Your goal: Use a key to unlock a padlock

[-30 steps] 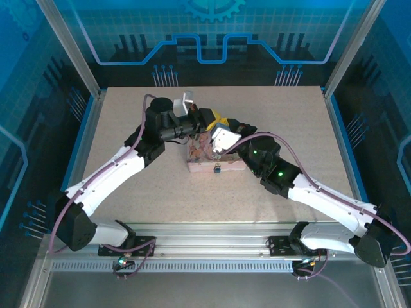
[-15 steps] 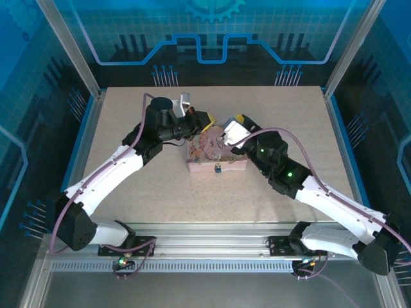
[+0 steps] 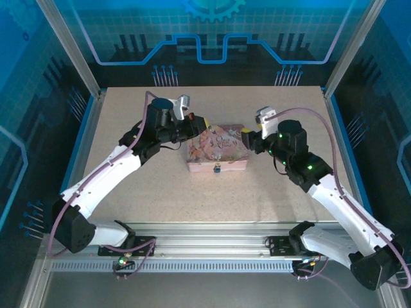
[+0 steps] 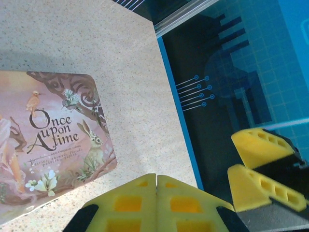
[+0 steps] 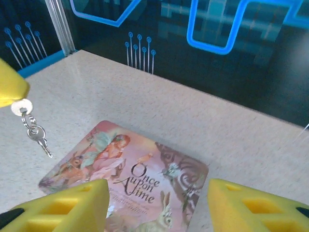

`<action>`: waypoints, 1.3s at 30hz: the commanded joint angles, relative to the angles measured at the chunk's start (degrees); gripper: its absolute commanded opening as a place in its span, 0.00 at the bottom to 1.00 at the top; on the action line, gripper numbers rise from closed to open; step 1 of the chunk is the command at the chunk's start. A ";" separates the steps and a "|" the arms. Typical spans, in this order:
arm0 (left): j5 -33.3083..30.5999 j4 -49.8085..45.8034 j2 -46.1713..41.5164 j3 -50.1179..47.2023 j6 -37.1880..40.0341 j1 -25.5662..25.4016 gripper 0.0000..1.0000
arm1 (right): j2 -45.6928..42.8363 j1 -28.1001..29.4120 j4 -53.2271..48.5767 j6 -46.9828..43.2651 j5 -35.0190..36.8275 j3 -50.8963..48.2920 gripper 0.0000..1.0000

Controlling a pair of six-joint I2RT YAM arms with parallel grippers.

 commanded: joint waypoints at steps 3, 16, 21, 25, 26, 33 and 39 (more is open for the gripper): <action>1.73 -0.57 -1.87 2.13 7.12 -0.37 0.00 | 0.51 -6.30 2.24 18.89 -19.18 -1.39 0.58; 6.02 9.06 -1.44 -0.53 6.18 -4.84 0.00 | 5.17 -11.56 35.10 45.90 -39.08 -13.20 0.61; 5.48 14.74 -1.78 -2.86 3.42 -5.83 0.00 | 7.65 -11.46 53.89 60.56 -38.44 -19.05 0.61; 4.97 16.60 -1.91 -3.48 2.30 -6.14 0.00 | 8.92 -11.09 63.28 68.03 -36.18 -21.98 0.62; 4.97 16.97 -1.96 -3.60 2.04 -6.16 0.00 | 9.02 -10.76 64.36 68.96 -35.78 -22.19 0.62; 5.50 21.40 -1.74 -5.00 -1.65 -6.44 0.00 | 10.13 -7.84 69.42 73.08 -34.00 -21.56 0.62; 5.67 23.08 -1.16 -5.33 -2.81 -6.96 0.00 | 11.50 -5.50 69.51 72.06 -35.04 -19.08 0.53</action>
